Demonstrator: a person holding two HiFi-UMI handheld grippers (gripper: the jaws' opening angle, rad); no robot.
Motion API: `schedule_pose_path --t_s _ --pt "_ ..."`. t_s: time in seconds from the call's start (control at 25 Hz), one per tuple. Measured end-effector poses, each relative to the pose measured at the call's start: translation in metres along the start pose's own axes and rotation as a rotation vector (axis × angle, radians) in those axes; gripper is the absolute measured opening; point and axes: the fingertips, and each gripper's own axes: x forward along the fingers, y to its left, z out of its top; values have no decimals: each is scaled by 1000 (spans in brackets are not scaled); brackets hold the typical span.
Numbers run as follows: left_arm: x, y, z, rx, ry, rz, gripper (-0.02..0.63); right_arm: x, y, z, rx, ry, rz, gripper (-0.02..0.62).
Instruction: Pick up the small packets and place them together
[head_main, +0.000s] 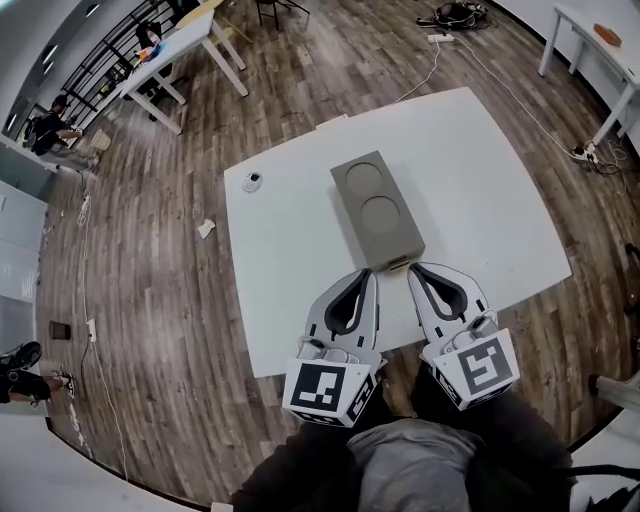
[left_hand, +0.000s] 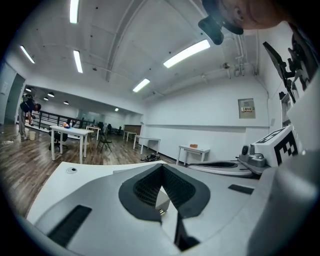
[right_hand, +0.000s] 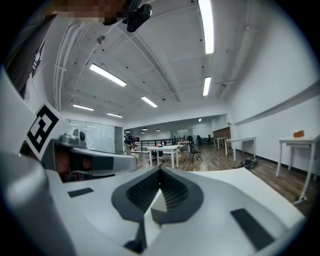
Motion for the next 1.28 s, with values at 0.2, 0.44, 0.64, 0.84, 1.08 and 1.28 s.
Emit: schedule_pose_path --t_s 0.2,0.44,0.64,0.84,1.08,1.28 --pt "-4 -5 7 22 -25 -21 3 -2 4 -19 -3 24 -23 -3" --pt "-6 2 -11 37 -28 -30 3 3 5 -59 23 57 -45 -3" --pt "-2 4 -48 23 11 -50 3 5 4 -103 44 92 -66 -3" --pt "5 8 -54 21 49 -73 3 7 1 -114 25 144 -106 -3" --pt "14 21 -52 11 77 -88 3 20 -10 -120 31 210 -167 150" --pt "22 31 -47 0 95 -113 3 32 -13 -127 43 285 -199 155"
